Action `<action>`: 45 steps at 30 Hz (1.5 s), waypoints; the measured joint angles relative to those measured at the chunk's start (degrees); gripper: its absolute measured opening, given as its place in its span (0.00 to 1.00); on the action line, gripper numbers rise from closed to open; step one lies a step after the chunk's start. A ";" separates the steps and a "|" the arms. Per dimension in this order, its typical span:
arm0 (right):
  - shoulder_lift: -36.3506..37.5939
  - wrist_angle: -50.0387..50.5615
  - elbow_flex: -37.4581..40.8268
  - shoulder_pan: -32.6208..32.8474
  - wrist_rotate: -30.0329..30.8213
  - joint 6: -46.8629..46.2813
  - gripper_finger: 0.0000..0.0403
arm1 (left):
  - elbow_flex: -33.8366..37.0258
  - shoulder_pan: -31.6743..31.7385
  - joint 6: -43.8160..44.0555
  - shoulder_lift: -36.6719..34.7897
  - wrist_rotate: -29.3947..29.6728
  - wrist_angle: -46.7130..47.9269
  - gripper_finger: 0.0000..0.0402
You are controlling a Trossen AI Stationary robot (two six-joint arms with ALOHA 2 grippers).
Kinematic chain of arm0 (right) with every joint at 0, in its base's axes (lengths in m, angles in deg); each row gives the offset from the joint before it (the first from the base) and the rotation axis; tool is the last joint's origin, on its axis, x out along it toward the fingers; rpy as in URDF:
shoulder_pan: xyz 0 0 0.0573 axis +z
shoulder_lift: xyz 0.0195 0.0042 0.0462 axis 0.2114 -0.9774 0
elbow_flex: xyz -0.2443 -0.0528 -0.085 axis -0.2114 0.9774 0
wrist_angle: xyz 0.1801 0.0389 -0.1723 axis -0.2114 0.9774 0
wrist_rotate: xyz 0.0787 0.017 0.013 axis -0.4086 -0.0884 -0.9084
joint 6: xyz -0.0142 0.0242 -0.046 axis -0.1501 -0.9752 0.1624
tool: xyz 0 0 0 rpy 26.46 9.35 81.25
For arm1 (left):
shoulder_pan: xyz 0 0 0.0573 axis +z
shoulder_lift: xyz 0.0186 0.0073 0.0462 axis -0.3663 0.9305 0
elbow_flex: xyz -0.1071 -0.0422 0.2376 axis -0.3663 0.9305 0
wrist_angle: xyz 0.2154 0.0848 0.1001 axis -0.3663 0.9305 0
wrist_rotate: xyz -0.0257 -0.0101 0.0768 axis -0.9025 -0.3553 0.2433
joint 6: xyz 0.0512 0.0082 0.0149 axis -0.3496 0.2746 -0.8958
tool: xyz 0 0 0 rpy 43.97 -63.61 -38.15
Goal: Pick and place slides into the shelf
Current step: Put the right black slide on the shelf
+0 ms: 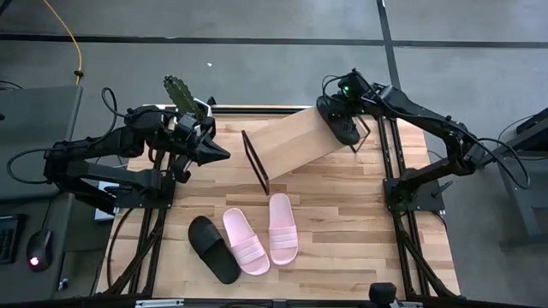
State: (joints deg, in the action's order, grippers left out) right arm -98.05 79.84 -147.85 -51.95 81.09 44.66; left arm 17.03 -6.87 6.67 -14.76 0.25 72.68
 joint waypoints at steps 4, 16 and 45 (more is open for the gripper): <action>0.62 0.41 0.00 -0.02 1.81 0.07 0.00 | 0.00 0.00 0.00 0.00 0.51 0.01 0.00; 0.64 4.31 0.00 -0.02 2.61 0.03 0.00 | 0.02 0.00 0.02 0.00 0.59 0.19 0.00; 0.93 11.88 -0.04 0.00 2.55 -2.81 0.33 | 0.02 0.00 0.04 0.00 0.52 0.21 0.00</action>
State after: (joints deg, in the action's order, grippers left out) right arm -97.12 91.72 -147.89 -51.95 83.64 41.85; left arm 17.05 -6.87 6.71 -14.76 0.77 72.89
